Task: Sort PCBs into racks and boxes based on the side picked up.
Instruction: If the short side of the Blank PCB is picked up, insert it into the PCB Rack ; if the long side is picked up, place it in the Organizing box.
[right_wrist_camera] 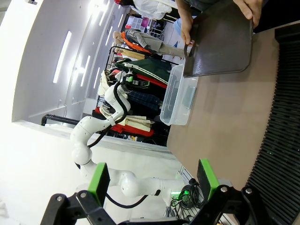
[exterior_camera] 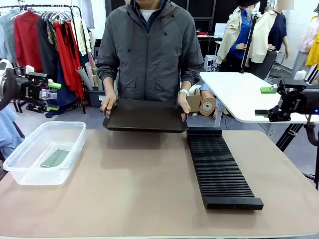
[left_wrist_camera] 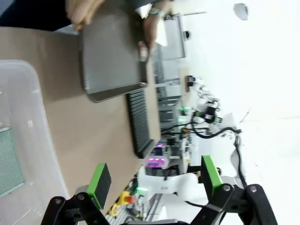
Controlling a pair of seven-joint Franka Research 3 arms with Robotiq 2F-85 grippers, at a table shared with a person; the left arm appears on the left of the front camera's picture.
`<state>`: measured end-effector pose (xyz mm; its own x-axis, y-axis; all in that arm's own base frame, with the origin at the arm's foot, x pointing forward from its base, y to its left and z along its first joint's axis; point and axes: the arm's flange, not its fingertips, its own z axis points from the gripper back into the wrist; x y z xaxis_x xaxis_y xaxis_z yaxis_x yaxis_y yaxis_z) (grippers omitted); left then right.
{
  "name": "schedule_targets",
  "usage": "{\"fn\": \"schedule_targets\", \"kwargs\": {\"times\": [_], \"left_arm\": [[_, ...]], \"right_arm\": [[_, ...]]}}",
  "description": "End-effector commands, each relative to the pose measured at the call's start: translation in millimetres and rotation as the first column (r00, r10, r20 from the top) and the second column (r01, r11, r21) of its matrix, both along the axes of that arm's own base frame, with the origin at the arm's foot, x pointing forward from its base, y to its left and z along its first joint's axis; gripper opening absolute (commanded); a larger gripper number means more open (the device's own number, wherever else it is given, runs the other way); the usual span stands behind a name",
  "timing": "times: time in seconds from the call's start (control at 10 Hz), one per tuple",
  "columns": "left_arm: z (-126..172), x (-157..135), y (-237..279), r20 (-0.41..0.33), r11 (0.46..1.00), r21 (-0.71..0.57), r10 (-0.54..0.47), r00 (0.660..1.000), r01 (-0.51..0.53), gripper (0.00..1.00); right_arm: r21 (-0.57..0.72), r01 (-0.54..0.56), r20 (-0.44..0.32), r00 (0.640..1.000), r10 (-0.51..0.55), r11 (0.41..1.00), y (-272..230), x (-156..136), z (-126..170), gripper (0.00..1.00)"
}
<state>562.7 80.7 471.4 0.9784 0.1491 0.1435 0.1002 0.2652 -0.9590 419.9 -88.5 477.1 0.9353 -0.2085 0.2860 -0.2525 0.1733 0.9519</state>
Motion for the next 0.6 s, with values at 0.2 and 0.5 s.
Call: {"fn": "schedule_targets", "kwargs": {"times": [0.2,0.5], "left_arm": [[-2.6,1.2,-1.7,0.015,0.998,-0.064,-0.01,1.0,0.011,1.0],[-2.6,1.2,-1.7,0.015,0.998,-0.064,-0.01,1.0,0.011,1.0]], "right_arm": [[-0.005,-0.01,-0.004,1.0,0.01,1.0,-1.0,-0.4,2.9,1.0],[-0.005,-0.01,-0.004,1.0,0.01,1.0,-1.0,-0.4,2.9,1.0]]}}
